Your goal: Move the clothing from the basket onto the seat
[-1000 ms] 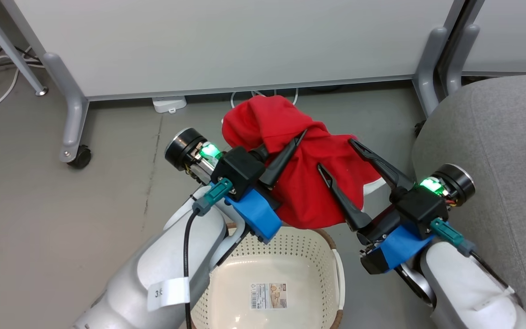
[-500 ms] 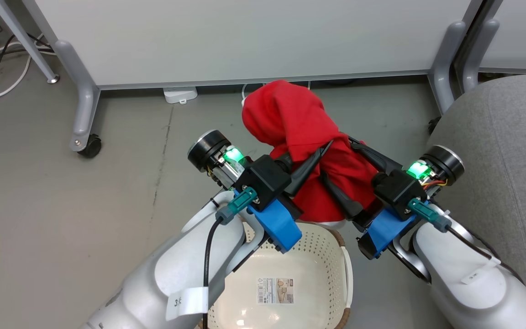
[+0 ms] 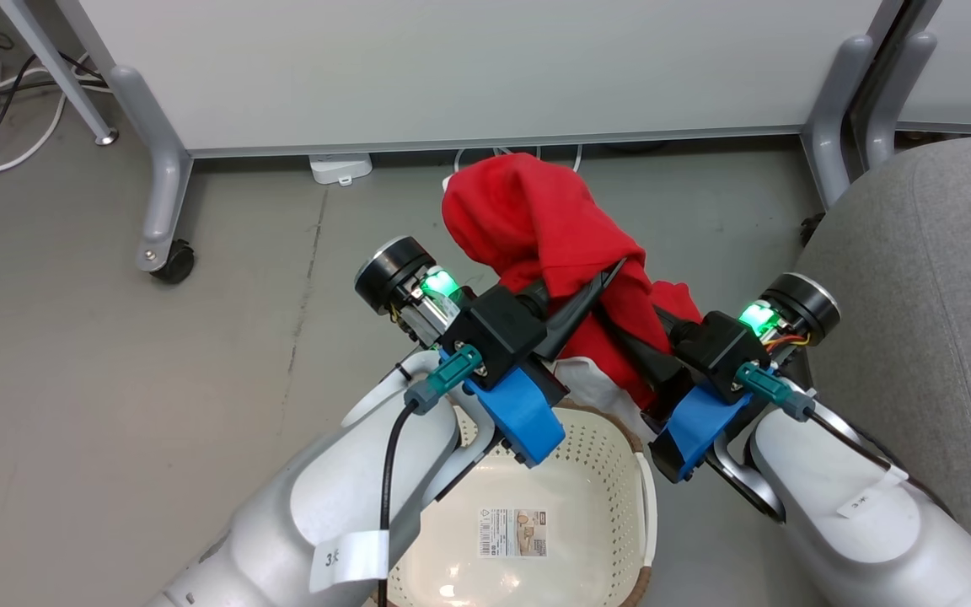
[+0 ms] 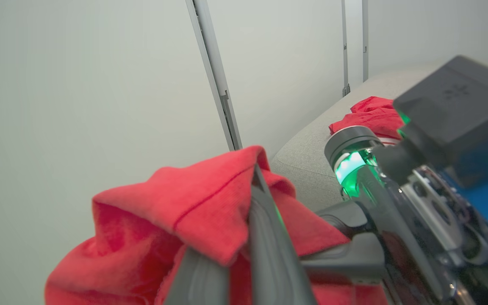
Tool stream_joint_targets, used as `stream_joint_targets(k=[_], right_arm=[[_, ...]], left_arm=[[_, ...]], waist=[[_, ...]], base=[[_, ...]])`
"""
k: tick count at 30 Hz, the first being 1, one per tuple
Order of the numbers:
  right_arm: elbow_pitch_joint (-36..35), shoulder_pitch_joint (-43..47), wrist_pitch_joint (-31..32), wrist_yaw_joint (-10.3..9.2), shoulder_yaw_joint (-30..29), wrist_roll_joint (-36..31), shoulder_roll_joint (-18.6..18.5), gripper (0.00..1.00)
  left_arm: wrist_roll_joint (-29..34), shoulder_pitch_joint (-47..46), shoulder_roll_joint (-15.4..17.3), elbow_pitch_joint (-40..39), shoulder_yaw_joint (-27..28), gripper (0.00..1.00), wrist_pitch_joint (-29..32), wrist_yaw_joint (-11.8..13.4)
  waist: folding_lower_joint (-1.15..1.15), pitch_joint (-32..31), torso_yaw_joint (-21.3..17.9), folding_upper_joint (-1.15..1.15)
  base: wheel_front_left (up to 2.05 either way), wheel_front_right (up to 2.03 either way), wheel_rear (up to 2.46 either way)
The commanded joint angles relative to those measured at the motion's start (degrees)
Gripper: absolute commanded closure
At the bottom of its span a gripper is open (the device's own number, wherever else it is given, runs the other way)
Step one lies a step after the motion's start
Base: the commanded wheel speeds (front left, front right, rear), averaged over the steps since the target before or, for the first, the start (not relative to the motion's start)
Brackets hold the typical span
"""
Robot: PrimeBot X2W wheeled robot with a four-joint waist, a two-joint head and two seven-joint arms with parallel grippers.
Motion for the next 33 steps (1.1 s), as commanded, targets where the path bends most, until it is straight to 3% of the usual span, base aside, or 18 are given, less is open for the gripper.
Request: stream_joint_targets(k=[1, 21, 22, 23, 24, 33], right_arm=[[0.2, -1.0, 0.0, 0.01, 0.2, 0.3, 0.2, 1.00], [-0.5, -0.6, 0.0, 0.01, -0.2, 0.5, 0.5, 1.00], [-0.5, -0.6, 0.0, 0.01, -0.2, 0.5, 0.5, 1.00], [-0.5, -0.5, 0.0, 0.01, -0.3, 0.5, 0.5, 1.00], [-0.6, -0.5, 0.0, 0.01, -0.4, 0.5, 0.6, 1.00], [-1.4, 0.6, 0.0, 0.01, -2.5, 0.4, 0.7, 1.00]], left_arm=[[0.1, -0.7, 0.1, -0.2, 0.0, 1.00, -0.3, -0.1], [-0.1, -0.9, 0.4, 0.1, 0.1, 1.00, -0.3, -0.1], [-0.1, -0.9, 0.4, 0.2, 0.1, 0.82, -0.3, -0.1], [0.0, -0.9, 0.4, 0.3, 0.2, 0.31, -0.3, -0.1], [0.2, -0.9, 0.4, 0.4, 0.4, 0.00, -0.3, -0.1], [1.0, 0.0, 0.1, 1.0, 0.8, 0.00, -0.3, -0.1]], waist=[[0.00, 0.0, -0.1, 0.00], [0.00, 0.4, -0.4, 0.00], [0.00, 0.4, -0.4, 0.00], [0.00, 0.4, -0.4, 0.00], [0.00, 0.4, -0.5, 0.00], [0.00, 0.6, -0.6, 0.00]], base=[[0.00, 0.00, 0.00], [0.00, 0.00, 0.00], [0.00, 0.00, 0.00], [0.00, 0.00, 0.00], [0.00, 0.00, 0.00], [0.00, 0.00, 0.00]])
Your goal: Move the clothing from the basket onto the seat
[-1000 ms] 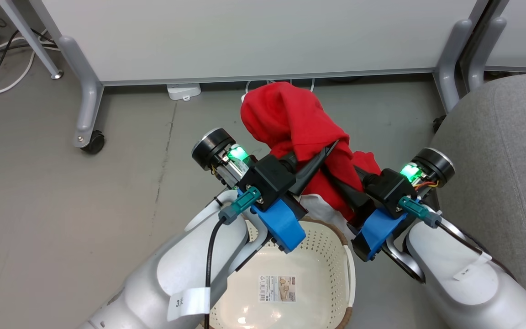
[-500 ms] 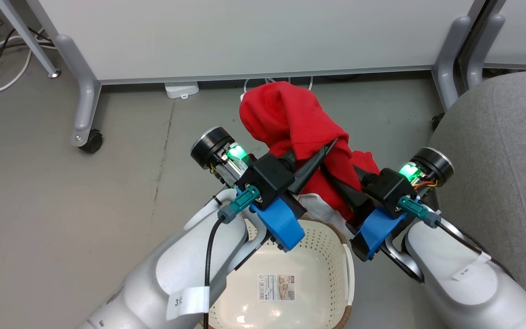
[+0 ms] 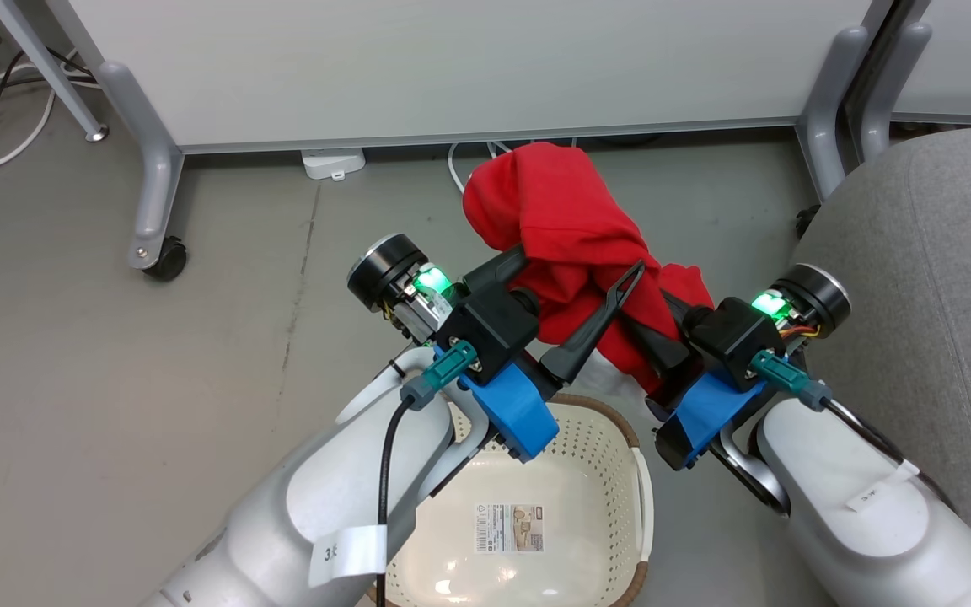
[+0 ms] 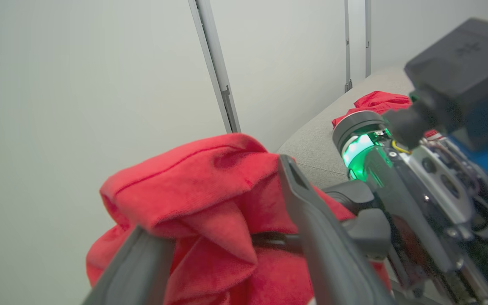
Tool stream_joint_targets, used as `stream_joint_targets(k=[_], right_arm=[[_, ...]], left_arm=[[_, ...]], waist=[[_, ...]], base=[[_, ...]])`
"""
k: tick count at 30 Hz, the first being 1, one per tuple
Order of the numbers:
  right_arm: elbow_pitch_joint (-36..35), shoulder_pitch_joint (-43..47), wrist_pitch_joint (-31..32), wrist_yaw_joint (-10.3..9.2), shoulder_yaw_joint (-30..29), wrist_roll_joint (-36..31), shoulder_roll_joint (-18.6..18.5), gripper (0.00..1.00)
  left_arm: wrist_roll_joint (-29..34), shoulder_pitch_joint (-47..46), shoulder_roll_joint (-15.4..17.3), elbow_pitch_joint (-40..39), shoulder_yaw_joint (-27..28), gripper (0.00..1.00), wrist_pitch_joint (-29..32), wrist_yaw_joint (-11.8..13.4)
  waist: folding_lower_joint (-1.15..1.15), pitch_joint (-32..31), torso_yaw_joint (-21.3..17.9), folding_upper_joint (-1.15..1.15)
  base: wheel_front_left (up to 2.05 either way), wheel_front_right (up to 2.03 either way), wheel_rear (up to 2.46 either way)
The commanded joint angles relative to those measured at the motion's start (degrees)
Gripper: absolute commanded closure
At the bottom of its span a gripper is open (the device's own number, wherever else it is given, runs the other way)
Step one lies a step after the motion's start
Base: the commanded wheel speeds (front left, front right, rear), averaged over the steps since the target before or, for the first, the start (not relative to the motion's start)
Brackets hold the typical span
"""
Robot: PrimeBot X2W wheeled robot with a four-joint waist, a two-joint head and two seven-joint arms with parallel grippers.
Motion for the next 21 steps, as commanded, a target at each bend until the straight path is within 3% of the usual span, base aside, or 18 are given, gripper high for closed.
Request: stream_joint_targets(k=[1, 21], right_arm=[[-0.4, 0.5, 0.0, 0.01, -0.4, -0.1, 0.1, 1.00], [-3.0, 2.3, 0.0, 0.01, -11.7, -2.0, 1.3, 1.00]], left_arm=[[0.5, 0.2, -0.1, 0.1, 0.3, 0.00, -0.3, -0.1], [1.9, 0.3, 1.6, -0.7, 1.2, 0.00, -0.3, -0.1]], waist=[[0.00, 0.1, 0.0, 0.00], [0.00, 5.2, -6.0, 0.00]], base=[[0.00, 0.00, 0.00], [0.00, 0.00, 0.00]])
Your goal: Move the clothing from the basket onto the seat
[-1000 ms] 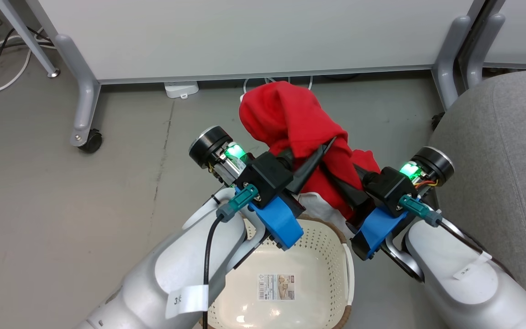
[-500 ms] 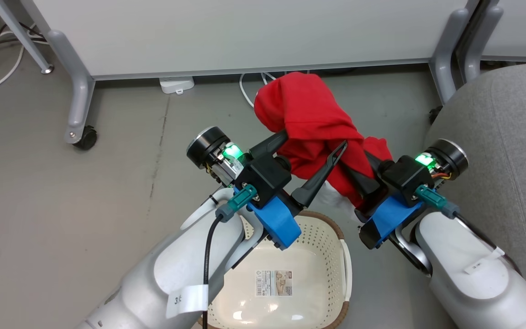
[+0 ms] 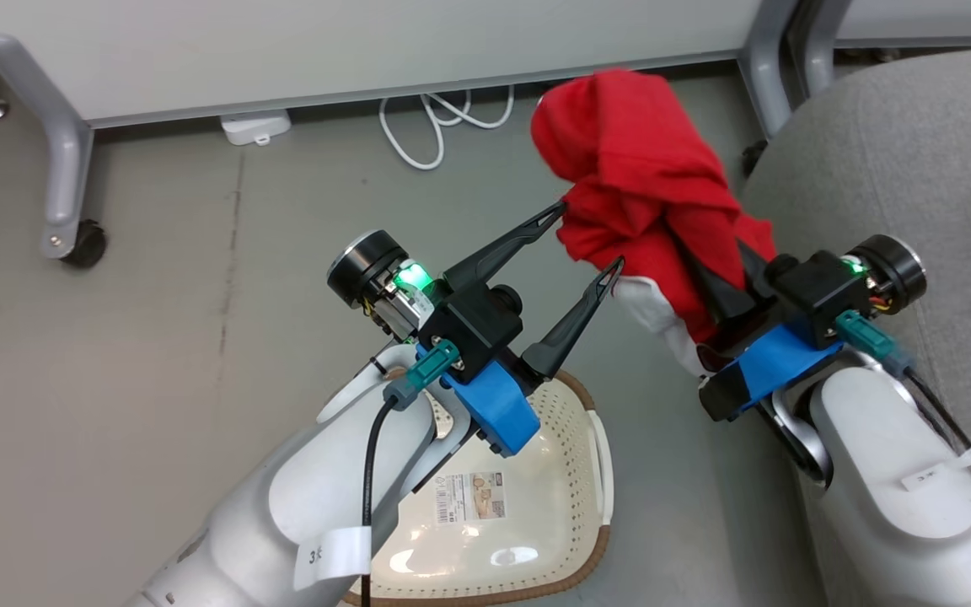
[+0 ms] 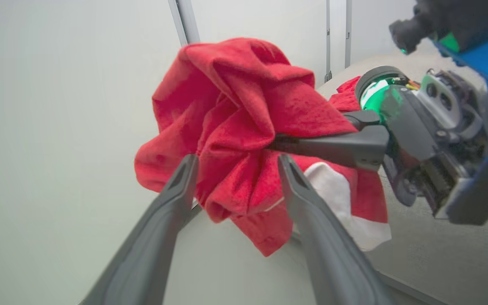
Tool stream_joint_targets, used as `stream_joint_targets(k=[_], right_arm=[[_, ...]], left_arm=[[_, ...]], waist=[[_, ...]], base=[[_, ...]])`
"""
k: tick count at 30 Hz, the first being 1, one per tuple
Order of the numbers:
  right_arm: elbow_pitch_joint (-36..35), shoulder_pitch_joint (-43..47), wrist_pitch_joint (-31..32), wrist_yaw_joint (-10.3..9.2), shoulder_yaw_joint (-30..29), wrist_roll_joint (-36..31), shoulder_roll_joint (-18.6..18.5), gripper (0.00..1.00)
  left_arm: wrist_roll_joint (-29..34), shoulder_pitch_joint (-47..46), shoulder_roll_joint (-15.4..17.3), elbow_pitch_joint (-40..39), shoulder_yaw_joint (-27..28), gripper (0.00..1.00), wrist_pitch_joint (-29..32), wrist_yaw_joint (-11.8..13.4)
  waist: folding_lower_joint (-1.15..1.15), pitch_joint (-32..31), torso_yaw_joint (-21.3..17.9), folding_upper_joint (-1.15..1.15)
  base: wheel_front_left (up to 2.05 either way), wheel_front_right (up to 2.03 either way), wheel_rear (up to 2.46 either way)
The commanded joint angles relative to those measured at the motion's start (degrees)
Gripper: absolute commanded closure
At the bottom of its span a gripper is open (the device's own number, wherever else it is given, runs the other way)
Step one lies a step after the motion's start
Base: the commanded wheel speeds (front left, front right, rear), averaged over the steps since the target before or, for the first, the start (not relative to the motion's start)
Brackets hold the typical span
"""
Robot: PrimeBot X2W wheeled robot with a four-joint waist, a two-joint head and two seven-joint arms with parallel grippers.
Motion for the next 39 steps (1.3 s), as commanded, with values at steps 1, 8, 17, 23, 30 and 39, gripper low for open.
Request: stream_joint_targets(k=[1, 8, 17, 23, 30, 39], right_arm=[[-0.4, 1.0, 0.0, 0.01, -1.0, -0.5, 0.4, 1.00], [-1.8, 1.9, 0.0, 0.01, -5.6, -1.3, 1.3, 1.00], [-4.2, 5.2, 0.0, 0.01, -12.3, -2.3, 2.2, 1.00], [-6.2, 8.0, 0.0, 0.01, -16.5, -2.6, 3.4, 1.00], [-8.0, 10.8, 0.0, 0.01, -19.0, -3.0, 4.7, 1.00], [-9.1, 14.5, 0.0, 0.01, -22.2, -2.7, 6.3, 1.00]], left_arm=[[0.4, -0.3, 0.3, -0.2, 0.1, 0.00, -0.3, -0.1], [0.8, -1.2, 1.2, -0.9, 0.0, 0.00, -0.3, -0.1], [1.5, -1.8, 1.7, -1.3, -0.7, 0.00, -0.3, -0.1], [1.6, -2.1, 1.9, -1.5, -1.5, 0.00, -0.3, -0.1], [1.8, -2.7, 2.2, -1.6, -2.2, 0.00, -0.3, -0.1], [1.6, -2.6, 2.3, -1.3, -3.7, 0.00, -0.3, -0.1]], waist=[[0.00, 1.1, -1.4, 0.00], [0.00, 3.1, -5.6, 0.00], [0.00, 4.7, -10.4, 0.00], [0.00, 5.7, -13.5, 0.00], [0.00, 6.6, -16.3, 0.00], [0.00, 6.9, -18.9, 0.00]], base=[[0.00, 0.00, 0.00], [0.00, 0.00, 0.00], [0.00, 0.00, 0.00], [0.00, 0.00, 0.00], [0.00, 0.00, 0.00], [0.00, 0.00, 0.00]])
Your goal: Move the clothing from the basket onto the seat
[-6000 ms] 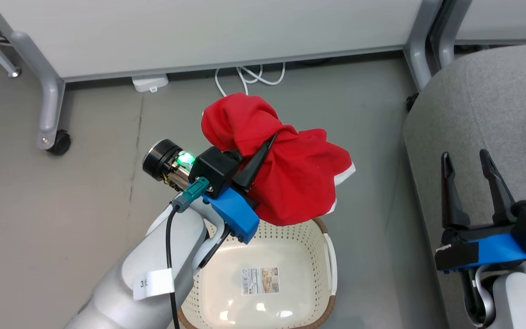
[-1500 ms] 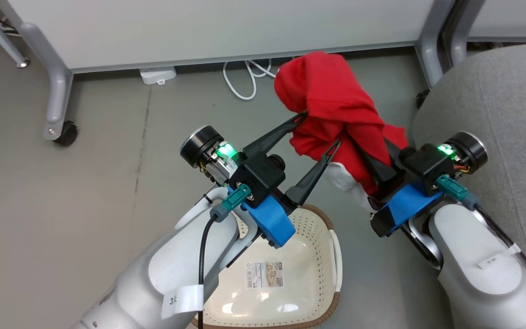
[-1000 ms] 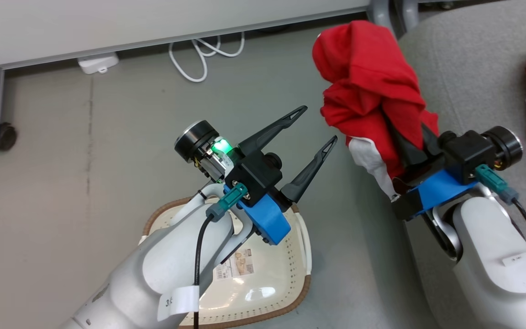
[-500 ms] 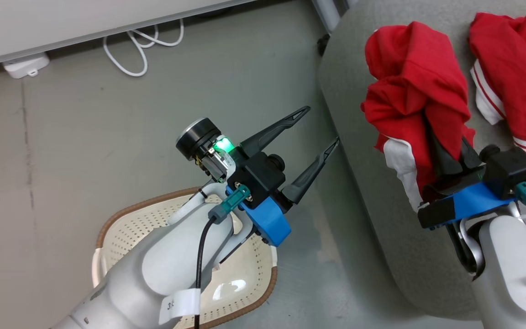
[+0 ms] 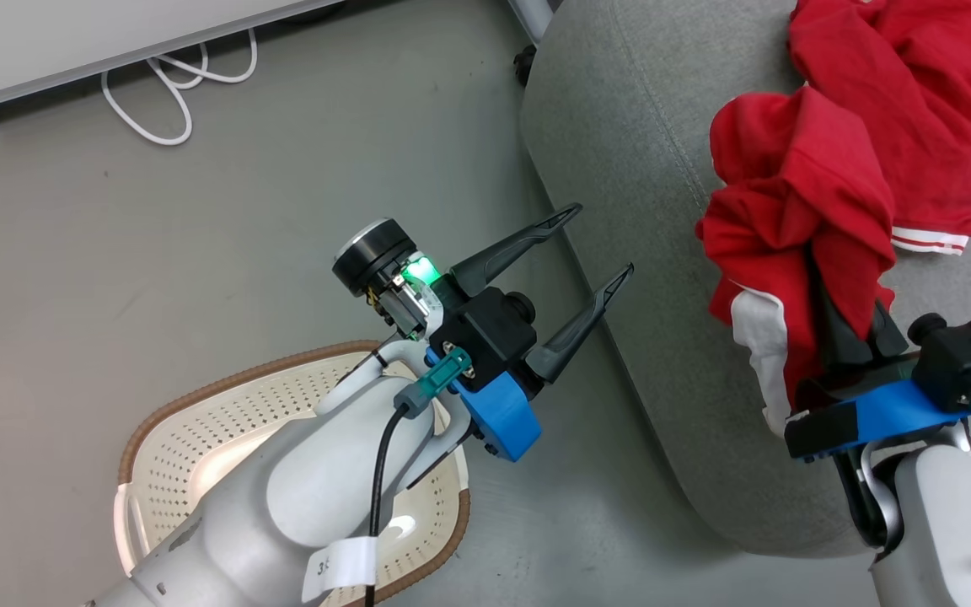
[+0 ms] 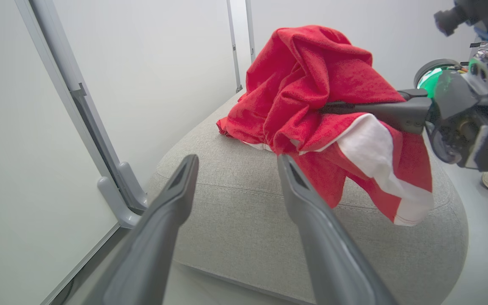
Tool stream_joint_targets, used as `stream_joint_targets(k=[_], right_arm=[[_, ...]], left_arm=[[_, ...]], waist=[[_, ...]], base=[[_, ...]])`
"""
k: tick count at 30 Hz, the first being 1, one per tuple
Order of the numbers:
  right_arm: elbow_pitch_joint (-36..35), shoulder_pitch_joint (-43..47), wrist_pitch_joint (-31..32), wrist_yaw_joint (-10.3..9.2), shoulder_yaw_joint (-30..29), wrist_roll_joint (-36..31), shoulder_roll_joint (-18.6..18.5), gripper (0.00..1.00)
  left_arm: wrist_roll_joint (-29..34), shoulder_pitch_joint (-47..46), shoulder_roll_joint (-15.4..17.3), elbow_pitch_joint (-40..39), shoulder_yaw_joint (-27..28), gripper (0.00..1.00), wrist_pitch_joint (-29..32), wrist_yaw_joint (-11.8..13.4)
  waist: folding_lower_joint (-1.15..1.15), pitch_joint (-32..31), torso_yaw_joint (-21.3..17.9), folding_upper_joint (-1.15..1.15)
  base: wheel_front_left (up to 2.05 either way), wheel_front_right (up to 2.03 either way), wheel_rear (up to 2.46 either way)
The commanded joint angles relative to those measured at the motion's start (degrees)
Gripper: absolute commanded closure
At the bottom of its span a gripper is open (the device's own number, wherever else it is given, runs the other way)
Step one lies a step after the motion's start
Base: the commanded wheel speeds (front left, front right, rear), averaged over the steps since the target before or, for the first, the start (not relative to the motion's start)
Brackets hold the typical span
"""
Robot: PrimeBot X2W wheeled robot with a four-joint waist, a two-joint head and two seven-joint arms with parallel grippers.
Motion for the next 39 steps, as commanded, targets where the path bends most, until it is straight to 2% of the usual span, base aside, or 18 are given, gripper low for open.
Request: stream_joint_targets(k=[1, 9, 12, 19, 26, 32, 39], right_arm=[[-0.3, 1.0, 0.0, 0.01, -0.3, 0.1, 0.4, 1.00], [-0.5, 2.4, 0.0, 0.01, -0.8, -0.3, 1.3, 1.00], [-0.9, 1.5, 0.0, 0.01, -0.7, -0.2, 0.5, 1.00], [-3.0, -2.9, 0.0, 0.01, -1.7, -0.5, -0.9, 1.00], [-6.3, -11.7, 0.0, 0.01, -3.8, -0.6, -3.8, 1.00], [-8.5, -20.5, 0.0, 0.01, -9.4, -1.0, -7.6, 1.00], [-8.2, -28.1, 0.0, 0.01, -19.8, -0.2, -13.1, 1.00]], left_arm=[[0.1, -0.3, 0.2, 0.1, -0.1, 0.00, -0.3, -0.1], [-0.4, 0.1, -0.2, 0.0, -0.2, 0.00, -0.3, -0.1], [-0.3, 0.0, -0.2, -0.2, 0.0, 0.00, -0.3, -0.1], [0.5, -0.5, 0.4, -0.9, 0.7, 0.00, -0.3, -0.1], [1.4, -2.1, 1.6, -1.4, 1.3, 0.00, -0.3, -0.1], [2.0, -5.0, 2.4, -1.5, 0.5, 0.00, -0.2, -0.1], [2.6, -8.4, 3.6, -2.1, 0.1, 0.00, 0.2, -0.1]], waist=[[0.00, -0.1, -0.2, 0.00], [0.00, -0.7, -0.6, 0.00], [0.00, -0.5, -0.5, 0.00], [0.00, 1.6, -0.7, 0.00], [0.00, 6.5, -0.9, 0.00], [0.00, 12.0, -0.5, 0.00], [0.00, 18.0, 0.0, 0.00]], base=[[0.00, 0.00, 0.00], [0.00, 0.00, 0.00], [0.00, 0.00, 0.00], [0.00, 0.00, 0.00], [0.00, 0.00, 0.00], [0.00, 0.00, 0.00], [0.00, 0.00, 0.00]])
